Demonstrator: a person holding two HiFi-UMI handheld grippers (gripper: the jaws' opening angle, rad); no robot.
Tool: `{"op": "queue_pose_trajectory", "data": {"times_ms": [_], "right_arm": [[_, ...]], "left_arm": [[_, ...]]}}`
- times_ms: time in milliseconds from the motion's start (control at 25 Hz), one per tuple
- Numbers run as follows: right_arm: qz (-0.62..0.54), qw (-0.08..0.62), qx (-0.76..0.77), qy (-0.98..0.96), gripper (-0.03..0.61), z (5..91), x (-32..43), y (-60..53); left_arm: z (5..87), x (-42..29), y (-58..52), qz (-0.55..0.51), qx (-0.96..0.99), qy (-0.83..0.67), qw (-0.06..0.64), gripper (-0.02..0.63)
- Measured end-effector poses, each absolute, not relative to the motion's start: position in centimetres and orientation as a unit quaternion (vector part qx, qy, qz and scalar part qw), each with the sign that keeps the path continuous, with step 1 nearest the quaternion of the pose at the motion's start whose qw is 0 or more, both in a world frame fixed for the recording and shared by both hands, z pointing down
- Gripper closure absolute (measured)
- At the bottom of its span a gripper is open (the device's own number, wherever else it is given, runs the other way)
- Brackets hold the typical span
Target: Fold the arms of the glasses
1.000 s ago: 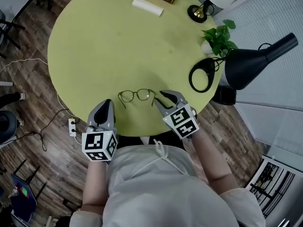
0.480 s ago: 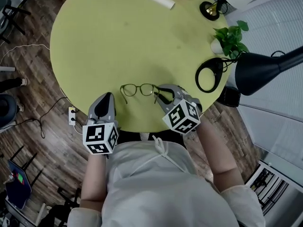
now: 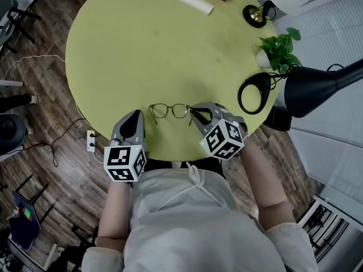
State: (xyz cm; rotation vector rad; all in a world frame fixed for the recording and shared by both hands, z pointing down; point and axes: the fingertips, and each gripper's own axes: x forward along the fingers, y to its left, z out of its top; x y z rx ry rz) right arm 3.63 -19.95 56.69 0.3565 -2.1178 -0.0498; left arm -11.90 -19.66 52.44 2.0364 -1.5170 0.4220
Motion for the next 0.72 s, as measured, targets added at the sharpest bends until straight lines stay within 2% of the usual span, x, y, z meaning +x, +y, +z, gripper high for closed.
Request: {"op": "queue_pose_trajectory", "data": {"times_ms": [720], "right_arm": [[-0.002, 0.476, 0.161, -0.865, 0.561, 56.6, 3.5, -19.6]], "left_arm": [[54.4, -8.4, -21.7, 0.177, 0.800, -0.507, 0.269, 0.607]]}}
